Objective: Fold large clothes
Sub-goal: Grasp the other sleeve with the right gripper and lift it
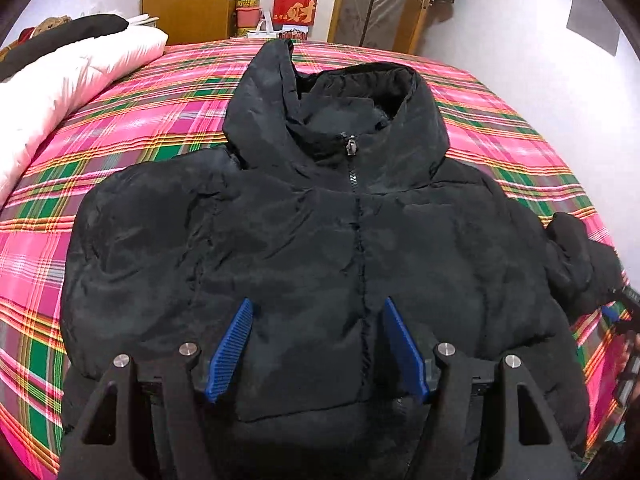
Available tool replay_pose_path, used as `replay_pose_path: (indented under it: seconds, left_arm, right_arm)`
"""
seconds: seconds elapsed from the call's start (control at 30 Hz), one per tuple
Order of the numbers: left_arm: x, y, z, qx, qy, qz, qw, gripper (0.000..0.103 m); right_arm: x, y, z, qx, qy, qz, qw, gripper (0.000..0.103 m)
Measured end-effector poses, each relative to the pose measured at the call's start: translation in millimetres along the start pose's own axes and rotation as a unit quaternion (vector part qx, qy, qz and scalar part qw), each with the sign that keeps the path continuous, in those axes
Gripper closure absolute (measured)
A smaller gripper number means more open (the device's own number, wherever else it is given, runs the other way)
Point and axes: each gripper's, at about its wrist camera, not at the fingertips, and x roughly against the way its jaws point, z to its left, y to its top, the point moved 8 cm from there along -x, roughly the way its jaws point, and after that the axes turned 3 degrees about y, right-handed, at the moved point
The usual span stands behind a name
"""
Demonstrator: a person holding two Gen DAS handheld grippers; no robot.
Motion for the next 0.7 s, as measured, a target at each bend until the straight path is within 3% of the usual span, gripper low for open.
replay_pose_path:
  seconds: [0.1, 0.17, 0.2, 0.3, 0.5, 0.7]
  left_arm:
    - [-3.2, -0.6, 1.5, 0.0, 0.005, 0.001, 1.0, 0.034]
    - [-4.9, -0.2, 3.4, 0.001, 0.007, 0.002, 1.0, 0.034]
    - [-5.2, 0.0, 3.6, 0.0, 0.007, 0.003, 1.0, 0.034]
    - [-6.1, 0.9, 3.5, 0.0, 0.007, 0.003, 1.0, 0.034]
    - [-1.4, 4.5, 8.6, 0.014, 0.0, 0.0, 0.9999, 0.034]
    - [9.2, 11.6, 20.5, 0.028, 0.002, -0.013, 0.9995, 0.034]
  right_arm:
    - [-3.8, 12.4, -1.6, -0.014, 0.008, -0.015, 1.0, 0.041]
    - [-5.0, 17.6, -2.4, -0.013, -0.002, -0.019, 1.0, 0.06]
    - [-6.2, 19.3, -3.6, -0.012, -0.007, -0.016, 1.0, 0.08]
    - [3.0, 20.2, -3.3, -0.022, 0.004, -0.011, 1.0, 0.089]
    - [53.8, 29.6, 37.0, 0.017, 0.027, -0.036, 0.999, 0.093]
    - [109.8, 34.1, 124.0, 0.068, 0.079, -0.066, 0.992, 0.094]
